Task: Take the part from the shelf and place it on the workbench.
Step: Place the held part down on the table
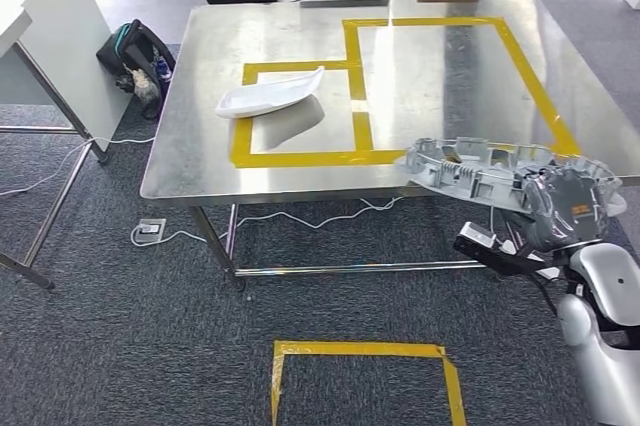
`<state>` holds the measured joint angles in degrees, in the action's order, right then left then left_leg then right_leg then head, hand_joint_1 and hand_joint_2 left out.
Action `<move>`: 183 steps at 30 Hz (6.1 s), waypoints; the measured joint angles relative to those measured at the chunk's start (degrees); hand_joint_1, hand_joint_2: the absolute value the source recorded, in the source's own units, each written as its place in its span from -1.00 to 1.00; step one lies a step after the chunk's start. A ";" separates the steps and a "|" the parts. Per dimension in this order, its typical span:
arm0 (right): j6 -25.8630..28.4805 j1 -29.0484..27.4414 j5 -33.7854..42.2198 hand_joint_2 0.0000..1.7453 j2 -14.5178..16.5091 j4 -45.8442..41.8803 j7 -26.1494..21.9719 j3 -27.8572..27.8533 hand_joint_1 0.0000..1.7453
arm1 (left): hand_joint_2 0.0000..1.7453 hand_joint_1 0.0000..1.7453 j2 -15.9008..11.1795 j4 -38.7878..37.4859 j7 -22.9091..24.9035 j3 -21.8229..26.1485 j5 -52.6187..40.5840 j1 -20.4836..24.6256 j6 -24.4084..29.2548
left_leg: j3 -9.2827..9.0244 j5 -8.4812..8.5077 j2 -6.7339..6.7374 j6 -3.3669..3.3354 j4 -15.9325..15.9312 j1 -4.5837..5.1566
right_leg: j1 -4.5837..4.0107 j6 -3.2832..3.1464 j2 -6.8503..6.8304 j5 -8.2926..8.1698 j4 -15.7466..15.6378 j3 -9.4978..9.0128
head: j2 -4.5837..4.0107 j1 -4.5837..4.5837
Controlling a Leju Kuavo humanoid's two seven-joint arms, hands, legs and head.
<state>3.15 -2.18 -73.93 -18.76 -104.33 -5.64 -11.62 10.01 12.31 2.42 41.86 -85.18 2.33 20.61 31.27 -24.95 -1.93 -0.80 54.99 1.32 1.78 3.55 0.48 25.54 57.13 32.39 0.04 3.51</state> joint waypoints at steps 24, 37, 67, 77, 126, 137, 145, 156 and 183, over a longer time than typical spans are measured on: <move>-4.97 11.42 1.41 1.00 -9.72 1.25 4.68 11.60 1.00 | 1.00 -1.00 -0.07 0.00 0.16 0.36 0.11 0.01 -0.20 | 0.10 0.03 -0.03 -0.06 0.02 0.05 | 0.04 0.07 0.01 -0.12 -0.06 0.11 | -0.01 -0.01; -4.78 10.31 2.18 1.00 -10.58 0.46 5.08 11.12 1.00 | 1.00 -1.00 -0.07 0.00 -3.78 0.62 0.14 -0.01 -0.87 | 0.15 -0.07 -0.03 -0.21 0.20 0.11 | 0.14 0.16 0.02 -0.17 -0.20 0.08 | 0.00 -0.01; -3.13 5.73 3.11 1.00 -11.00 -0.88 4.78 8.42 1.00 | 1.00 -1.00 -0.23 0.00 -5.04 1.11 0.02 -0.25 -0.69 | 8.52 -9.97 1.53 0.26 17.54 -0.47 | -0.78 -0.90 -0.02 1.08 1.06 0.19 | 0.01 0.05; -3.14 6.32 3.14 1.00 -11.05 -0.84 4.77 8.44 1.00 | 1.00 -1.00 -0.47 0.00 -5.12 1.27 0.02 -0.18 -0.61 | 3.04 4.05 0.42 -4.81 -1.22 3.51 | -3.36 -2.26 0.28 6.08 1.12 -4.69 | -0.01 -0.20; -2.91 5.52 3.17 1.00 -10.79 0.07 4.81 8.30 1.00 | 1.00 -1.00 -0.43 0.04 -4.81 1.34 0.00 -0.08 -0.60 | 8.09 -5.96 1.00 0.70 13.70 0.27 | -0.25 -1.61 -0.37 0.57 0.51 0.21 | -0.02 -1.33; -2.79 4.93 3.14 1.00 -10.41 0.07 4.84 8.29 1.00 | 1.00 -1.00 -0.48 0.04 -4.74 1.36 0.00 -0.16 -0.60 | 3.69 3.51 1.19 -0.60 -0.26 -0.47 | 0.64 0.92 -0.31 2.23 -0.85 -2.02 | -0.01 -1.24; -2.56 4.33 3.16 1.00 -10.41 0.09 4.75 8.17 1.00 | 1.00 -1.00 -0.39 0.04 -4.63 0.66 0.00 -0.24 -0.74 | 1.42 2.38 0.93 -1.28 -1.00 -0.54 | 0.41 1.58 -0.34 4.39 12.11 6.52 | -0.02 -0.54; -2.29 6.98 3.10 1.00 -9.62 1.63 4.10 8.88 1.00 | 1.00 -1.00 -1.35 0.02 -0.51 -6.58 0.00 -0.41 -3.10 | 7.49 -5.25 1.43 1.76 12.53 -0.36 | 1.00 0.47 0.08 -0.17 1.52 1.77 | -0.02 -1.08; -1.70 11.09 3.02 -1.00 -9.45 4.76 4.00 10.96 -1.00 | -1.00 -1.00 -1.85 0.02 -0.02 -10.08 0.00 -0.60 -3.74 | 2.33 0.58 1.06 -1.03 1.80 1.14 | -0.49 -0.66 0.06 -0.48 1.28 1.51 | -0.02 -0.96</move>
<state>1.45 8.90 -70.91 -28.22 -99.56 -1.64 -0.66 8.16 12.33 2.40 31.78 -85.18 1.73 16.87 33.60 -24.37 -0.87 -1.82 56.79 2.46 1.29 2.89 0.54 25.05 58.40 33.90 0.02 2.55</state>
